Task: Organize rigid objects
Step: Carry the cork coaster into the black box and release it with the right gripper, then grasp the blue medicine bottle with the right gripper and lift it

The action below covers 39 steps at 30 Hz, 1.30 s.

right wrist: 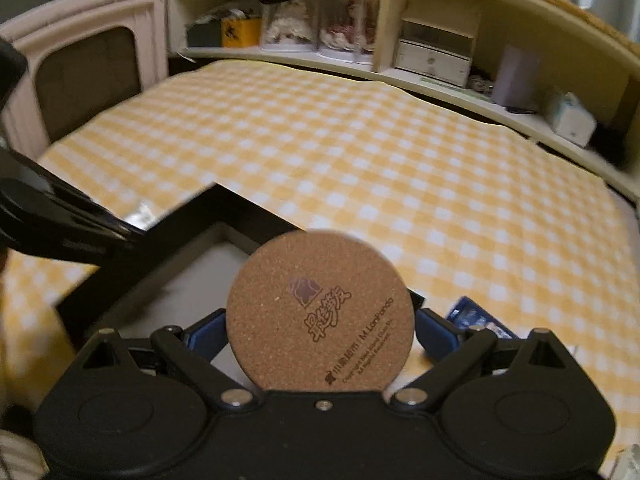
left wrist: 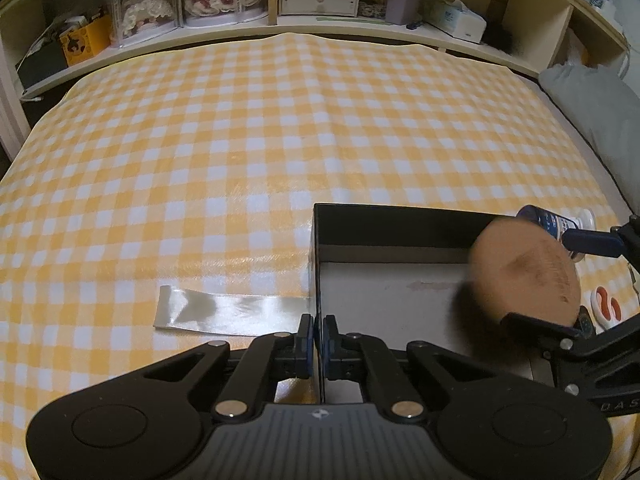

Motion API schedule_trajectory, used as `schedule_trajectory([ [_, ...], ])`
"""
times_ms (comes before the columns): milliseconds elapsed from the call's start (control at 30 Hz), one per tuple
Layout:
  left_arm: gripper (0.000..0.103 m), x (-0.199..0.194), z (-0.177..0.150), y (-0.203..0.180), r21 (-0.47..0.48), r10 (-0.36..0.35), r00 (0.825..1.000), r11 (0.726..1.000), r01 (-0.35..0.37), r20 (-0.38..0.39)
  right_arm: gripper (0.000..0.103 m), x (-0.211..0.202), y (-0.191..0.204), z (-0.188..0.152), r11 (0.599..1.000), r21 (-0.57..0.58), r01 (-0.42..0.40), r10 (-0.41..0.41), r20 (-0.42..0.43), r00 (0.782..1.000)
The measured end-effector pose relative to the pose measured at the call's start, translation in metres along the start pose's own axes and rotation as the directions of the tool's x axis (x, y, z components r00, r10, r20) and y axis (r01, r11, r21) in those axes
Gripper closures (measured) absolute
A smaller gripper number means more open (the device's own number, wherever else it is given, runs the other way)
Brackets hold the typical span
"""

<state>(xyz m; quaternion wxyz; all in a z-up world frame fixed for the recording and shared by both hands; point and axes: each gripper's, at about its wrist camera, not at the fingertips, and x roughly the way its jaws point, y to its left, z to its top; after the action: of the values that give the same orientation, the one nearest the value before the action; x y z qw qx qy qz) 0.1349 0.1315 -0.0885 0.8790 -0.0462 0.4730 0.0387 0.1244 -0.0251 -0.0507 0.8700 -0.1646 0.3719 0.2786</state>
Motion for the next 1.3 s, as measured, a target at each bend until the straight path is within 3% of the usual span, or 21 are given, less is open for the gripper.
schedule_trajectory([
  [233, 0.099, 0.005, 0.002, -0.003, 0.031, 0.001, 1.0, 1.0, -0.001, 0.002, 0.005, 0.0, -0.012, -0.001, 0.999, 0.028, -0.04, 0.041, -0.023, 0.999],
  [300, 0.099, 0.006, 0.003, -0.003, 0.031, 0.001, 1.0, 1.0, -0.001, 0.001, 0.014, 0.0, -0.017, 0.0, 0.995, 0.055, -0.085, 0.087, -0.04, 0.995],
  [400, 0.099, 0.008, 0.003, -0.002, 0.03, 0.002, 1.0, 1.0, -0.002, -0.006, 0.021, -0.002, -0.02, 0.0, 0.994, 0.069, -0.088, 0.091, -0.048, 0.995],
  [567, 0.099, 0.013, 0.005, -0.004, 0.031, 0.01, 1.0, 0.999, -0.01, -0.011, 0.048, -0.005, -0.028, 0.003, 0.992, 0.098, -0.084, 0.087, -0.022, 0.996],
  [633, 0.099, 0.012, 0.004, -0.004, 0.034, 0.012, 1.0, 0.999, -0.012, -0.011, 0.049, -0.004, -0.031, 0.005, 0.987, 0.125, -0.098, 0.102, -0.027, 0.994],
  [733, 0.099, 0.012, 0.004, -0.004, 0.034, 0.012, 1.0, 0.999, -0.012, -0.011, 0.058, 0.004, -0.029, 0.003, 0.977, 0.143, -0.155, 0.169, -0.091, 0.981],
  [800, 0.099, 0.012, 0.004, -0.004, 0.034, 0.012, 1.0, 0.999, -0.011, -0.011, 0.061, 0.011, -0.023, 0.0, 0.976, 0.135, -0.17, 0.189, -0.144, 0.971],
  [1033, 0.099, 0.012, 0.004, -0.004, 0.033, 0.011, 1.0, 0.999, -0.011, -0.011, 0.067, 0.007, -0.012, 0.003, 0.976, 0.095, -0.194, 0.208, -0.162, 0.965],
  [1300, 0.099, 0.013, 0.004, -0.005, 0.032, 0.011, 1.0, 0.999, -0.011, -0.011, 0.067, -0.009, -0.033, 0.013, 0.98, 0.14, -0.139, 0.154, -0.103, 0.983],
])
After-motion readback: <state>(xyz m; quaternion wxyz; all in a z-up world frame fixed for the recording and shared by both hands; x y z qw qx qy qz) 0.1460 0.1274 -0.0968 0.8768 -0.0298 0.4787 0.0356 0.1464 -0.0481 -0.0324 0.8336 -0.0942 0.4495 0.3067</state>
